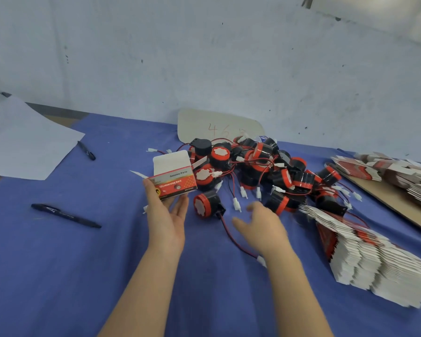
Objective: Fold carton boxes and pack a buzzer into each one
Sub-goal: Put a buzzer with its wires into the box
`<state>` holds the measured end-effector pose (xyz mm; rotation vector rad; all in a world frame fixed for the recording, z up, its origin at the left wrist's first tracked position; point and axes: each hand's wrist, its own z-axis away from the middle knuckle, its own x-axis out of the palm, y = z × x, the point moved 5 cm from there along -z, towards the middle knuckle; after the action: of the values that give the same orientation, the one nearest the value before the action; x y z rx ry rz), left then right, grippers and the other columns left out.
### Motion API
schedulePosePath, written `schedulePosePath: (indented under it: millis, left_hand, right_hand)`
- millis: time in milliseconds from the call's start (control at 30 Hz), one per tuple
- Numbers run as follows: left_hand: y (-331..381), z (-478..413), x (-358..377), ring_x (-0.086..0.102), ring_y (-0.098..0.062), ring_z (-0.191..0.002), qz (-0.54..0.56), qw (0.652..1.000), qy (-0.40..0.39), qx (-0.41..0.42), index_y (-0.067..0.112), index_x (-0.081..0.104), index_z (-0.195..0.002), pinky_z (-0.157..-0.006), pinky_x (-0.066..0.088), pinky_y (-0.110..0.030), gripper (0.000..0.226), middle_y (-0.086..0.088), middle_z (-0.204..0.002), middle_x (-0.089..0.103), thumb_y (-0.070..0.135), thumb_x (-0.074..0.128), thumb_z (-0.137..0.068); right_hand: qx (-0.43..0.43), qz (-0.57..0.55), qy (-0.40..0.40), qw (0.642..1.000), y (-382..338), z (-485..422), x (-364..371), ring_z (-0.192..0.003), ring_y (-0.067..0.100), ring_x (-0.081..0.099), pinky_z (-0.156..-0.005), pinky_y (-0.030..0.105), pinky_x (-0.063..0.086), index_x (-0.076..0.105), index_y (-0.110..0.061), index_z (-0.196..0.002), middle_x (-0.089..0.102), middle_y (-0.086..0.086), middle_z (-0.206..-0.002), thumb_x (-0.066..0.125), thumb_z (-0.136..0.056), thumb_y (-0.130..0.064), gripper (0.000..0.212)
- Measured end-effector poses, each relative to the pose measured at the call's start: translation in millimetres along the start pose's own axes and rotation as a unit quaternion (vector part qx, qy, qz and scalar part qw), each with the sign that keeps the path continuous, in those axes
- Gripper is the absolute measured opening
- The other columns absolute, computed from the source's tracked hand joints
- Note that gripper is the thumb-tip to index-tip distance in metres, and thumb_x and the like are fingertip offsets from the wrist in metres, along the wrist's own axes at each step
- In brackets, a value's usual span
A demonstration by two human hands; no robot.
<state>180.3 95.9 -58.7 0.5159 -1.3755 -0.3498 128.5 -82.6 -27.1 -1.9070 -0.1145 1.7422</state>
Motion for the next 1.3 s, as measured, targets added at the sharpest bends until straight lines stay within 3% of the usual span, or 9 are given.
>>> schedulePosePath:
  millis: [133, 300, 433, 600, 700, 833, 1000, 1167, 1300]
  left_hand:
    - [-1.0, -0.9, 0.0, 0.070, -0.009, -0.095, -0.040, 0.999, -0.022, 0.014, 0.024, 0.066, -0.103, -0.071, 0.057, -0.020, 0.038, 0.006, -0.096, 0.075, 0.055, 0.046, -0.093]
    - [-0.7, -3.0, 3.0, 0.067, -0.009, -0.104, -0.056, 0.996, -0.067, 0.025, 0.018, 0.066, -0.108, -0.085, 0.056, -0.024, 0.036, 0.001, -0.107, 0.073, 0.047, 0.051, -0.093]
    - [-8.1, 0.8, 8.6, 0.059, -0.004, -0.110, -0.194, 0.974, -0.116, 0.026, 0.014, 0.060, -0.117, -0.096, 0.047, -0.023, 0.055, 0.011, -0.112, 0.067, 0.053, 0.064, -0.077]
    - [-26.7, 7.3, 12.3, 0.058, 0.005, -0.095, -0.523, 0.824, -0.199, 0.086, 0.037, 0.049, -0.101, -0.071, 0.044, -0.007, 0.040, 0.019, -0.103, 0.061, 0.036, 0.079, -0.075]
    - [-29.5, 7.7, 8.8, 0.056, 0.001, -0.091, -0.603, 0.763, -0.222, 0.075, 0.030, 0.046, -0.106, -0.070, 0.044, -0.005, 0.044, 0.015, -0.102, 0.059, 0.036, 0.079, -0.076]
    - [-21.2, 3.1, 2.1, 0.045, -0.023, -0.116, -0.775, 0.597, -0.189, 0.091, 0.017, 0.052, -0.120, -0.100, 0.040, -0.035, 0.052, -0.002, -0.119, 0.051, 0.041, 0.072, -0.078]
    - [-22.5, 7.0, 2.6, 0.059, -0.019, -0.110, -0.693, 0.663, -0.283, 0.018, 0.019, 0.058, -0.122, -0.098, 0.047, -0.040, 0.045, 0.002, -0.118, 0.065, 0.026, 0.076, -0.081]
    - [-21.4, 5.9, 1.0, 0.055, -0.016, -0.118, -0.685, 0.670, -0.285, -0.003, 0.022, 0.052, -0.129, -0.104, 0.044, -0.038, 0.053, 0.006, -0.127, 0.061, 0.025, 0.075, -0.082]
    - [-20.9, 7.7, 3.2, 0.055, -0.017, -0.118, -0.693, 0.664, -0.281, 0.007, 0.023, 0.051, -0.129, -0.103, 0.043, -0.039, 0.053, 0.006, -0.127, 0.061, 0.026, 0.075, -0.082]
  right_hand:
    - [-0.127, -0.054, 0.046, 0.989, -48.2, -12.5, 34.4, -0.128, 0.031, 0.040, -0.098, 0.040, 0.042, 0.026, -0.026, -0.148, 0.040, 0.007, -0.141, 0.061, -0.089, -0.043, 0.071]
    - [-0.102, -0.113, 0.101, 0.983, -47.8, -27.2, 56.6, -0.110, 0.026, 0.053, -0.085, 0.038, 0.048, 0.035, -0.029, -0.140, 0.049, 0.006, -0.126, 0.044, -0.099, -0.042, 0.044]
    - [-0.065, -0.354, 0.261, 0.896, -20.0, -23.1, -3.0, -0.109, 0.022, 0.058, -0.092, 0.040, 0.048, 0.038, -0.015, -0.133, 0.057, 0.002, -0.121, 0.056, -0.093, -0.042, 0.051]
    - [-0.214, -0.255, 0.386, 0.861, -29.1, 3.1, -85.9, -0.110, 0.015, 0.047, -0.095, 0.013, 0.036, 0.047, -0.011, -0.133, 0.041, 0.002, -0.125, 0.067, -0.089, -0.033, 0.054]
    - [-0.258, -0.145, 0.275, 0.915, -46.1, 2.6, -89.5, -0.117, 0.021, 0.044, -0.098, 0.019, 0.030, 0.046, -0.017, -0.139, 0.046, 0.006, -0.126, 0.067, -0.088, -0.031, 0.056]
    - [-0.251, -0.035, 0.075, 0.965, -52.2, -5.1, -55.6, -0.121, 0.019, 0.048, -0.096, 0.018, 0.032, 0.047, -0.015, -0.136, 0.051, 0.004, -0.133, 0.062, -0.091, -0.018, 0.048]
    - [-0.212, -0.012, -0.088, 0.973, -48.5, -12.0, -20.8, -0.099, 0.014, 0.053, -0.083, 0.024, 0.042, 0.056, -0.013, -0.124, 0.059, 0.000, -0.117, 0.052, -0.096, -0.023, 0.030]
    - [-0.175, 0.012, -0.105, 0.979, -42.1, -21.2, -16.6, -0.092, 0.027, 0.060, -0.083, 0.040, 0.048, 0.063, -0.004, -0.113, 0.065, 0.012, -0.104, 0.042, -0.101, -0.019, 0.029]
    - [-0.171, 0.001, -0.091, 0.981, -43.1, -19.2, -13.8, -0.107, 0.031, 0.058, -0.090, 0.045, 0.051, 0.049, -0.026, -0.130, 0.062, 0.010, -0.118, 0.036, -0.099, -0.010, 0.037]
